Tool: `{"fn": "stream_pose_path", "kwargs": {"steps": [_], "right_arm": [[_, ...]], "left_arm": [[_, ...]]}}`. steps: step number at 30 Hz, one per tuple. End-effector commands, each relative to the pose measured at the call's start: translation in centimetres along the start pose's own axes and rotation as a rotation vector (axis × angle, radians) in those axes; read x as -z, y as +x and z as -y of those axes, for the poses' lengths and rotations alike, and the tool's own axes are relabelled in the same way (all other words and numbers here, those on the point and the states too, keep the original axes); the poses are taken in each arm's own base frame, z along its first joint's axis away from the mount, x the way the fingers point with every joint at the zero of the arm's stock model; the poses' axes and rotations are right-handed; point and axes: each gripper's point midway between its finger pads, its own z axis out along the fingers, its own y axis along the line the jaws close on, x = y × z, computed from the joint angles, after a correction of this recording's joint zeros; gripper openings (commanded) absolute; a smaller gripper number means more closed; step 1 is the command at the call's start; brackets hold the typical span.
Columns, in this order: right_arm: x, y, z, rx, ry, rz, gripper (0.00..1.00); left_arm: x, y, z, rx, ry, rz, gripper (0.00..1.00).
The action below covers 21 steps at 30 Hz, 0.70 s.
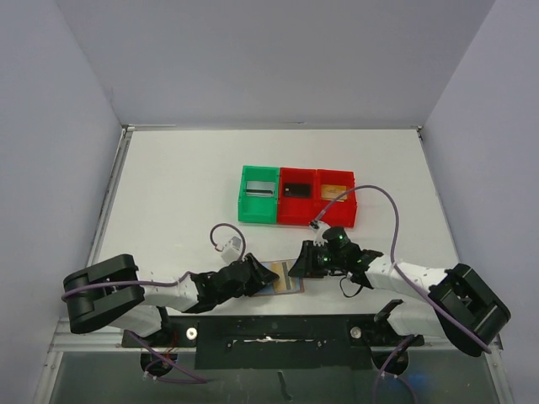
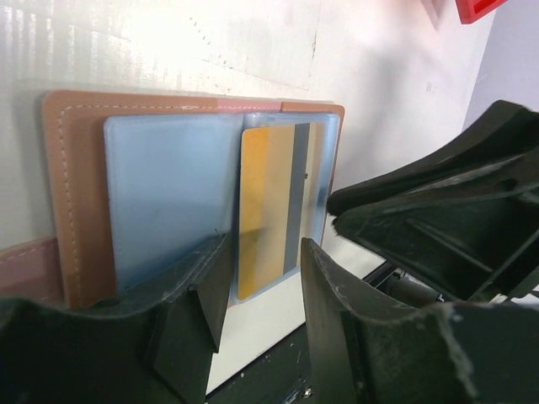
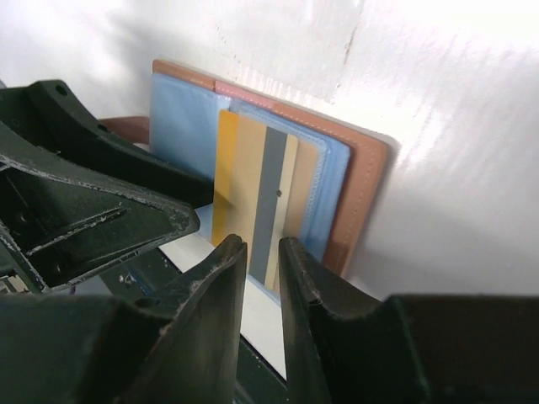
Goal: Take the credit cards out of the card holder
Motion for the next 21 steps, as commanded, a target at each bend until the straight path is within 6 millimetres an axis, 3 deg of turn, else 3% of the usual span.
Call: {"fn": "stream_pose_path", "kwargs": {"steps": [1, 13, 21], "right_arm": [[1.4, -2.3, 0.1, 0.037, 0.070, 0.074, 0.25], [0.2, -1.6, -2.3, 0.045, -0.050, 0.015, 0.23], [-0.8, 0.3, 1.4, -0.031, 0.104, -0.040, 0.20]], "left_arm": [[0.7, -0.3, -4.1, -0.082, -0.146, 0.016, 0.39], [0.6, 0.4, -2.3, -0.133, -0.114, -0.028, 0.40], [0.7, 0.5, -4.3, -0.101, -0.139, -0.025, 0.41]]}}
